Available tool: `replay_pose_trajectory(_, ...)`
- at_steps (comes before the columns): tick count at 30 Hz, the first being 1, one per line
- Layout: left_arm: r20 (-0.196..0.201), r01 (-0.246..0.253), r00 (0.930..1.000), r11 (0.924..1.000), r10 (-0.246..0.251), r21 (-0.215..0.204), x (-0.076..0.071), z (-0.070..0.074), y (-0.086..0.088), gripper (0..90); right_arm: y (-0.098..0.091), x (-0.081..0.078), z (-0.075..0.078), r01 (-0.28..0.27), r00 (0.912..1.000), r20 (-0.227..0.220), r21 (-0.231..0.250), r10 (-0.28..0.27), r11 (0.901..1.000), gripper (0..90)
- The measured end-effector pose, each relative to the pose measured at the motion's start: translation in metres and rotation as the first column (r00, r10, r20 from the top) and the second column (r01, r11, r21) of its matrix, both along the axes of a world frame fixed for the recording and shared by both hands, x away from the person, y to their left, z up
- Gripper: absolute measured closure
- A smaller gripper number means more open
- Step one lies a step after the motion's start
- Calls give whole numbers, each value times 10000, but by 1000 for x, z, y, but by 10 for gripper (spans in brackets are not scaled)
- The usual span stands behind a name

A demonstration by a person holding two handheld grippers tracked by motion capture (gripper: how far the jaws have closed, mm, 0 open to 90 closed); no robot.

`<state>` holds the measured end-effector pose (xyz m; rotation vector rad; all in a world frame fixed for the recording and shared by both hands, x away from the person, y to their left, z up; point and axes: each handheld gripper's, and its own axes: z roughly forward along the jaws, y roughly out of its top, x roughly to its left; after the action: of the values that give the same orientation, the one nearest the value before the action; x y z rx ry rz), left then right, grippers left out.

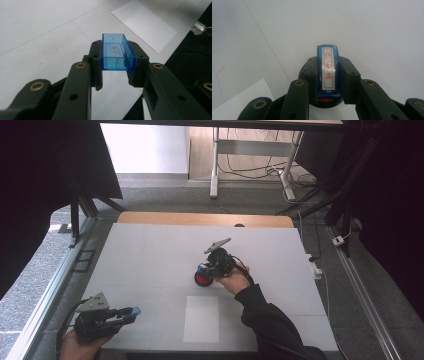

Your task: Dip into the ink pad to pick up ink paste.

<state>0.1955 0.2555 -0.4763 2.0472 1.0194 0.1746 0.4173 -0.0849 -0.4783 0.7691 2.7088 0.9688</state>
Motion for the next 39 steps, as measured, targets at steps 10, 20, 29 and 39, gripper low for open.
replay_pose_trajectory(10, -133, 7, 9999, 10000, -6, 78, 1, -1, -1, 683, 0, 0, -1, 72, 10000, 27, 90, -72, 9999, 719)
replay_pose_trajectory(20, -140, 0, 9999, 9999, 2, 112, 1, -1, -2, 682, 14, -16, 0, -191, 9924, 1190, -1050, 316, 9943, 719)
replay_pose_trajectory(29, -125, 30, 9999, 10000, -29, 51, 1, -1, -1, 682, 0, -4, -2, 125, 9995, 292, 103, -128, 9999, 718)
replay_pose_trajectory(39, -109, 37, 9999, 10000, -37, -24, 0, 0, 1, 682, -1, -5, -2, 64, 9993, 367, 106, -68, 9999, 716)
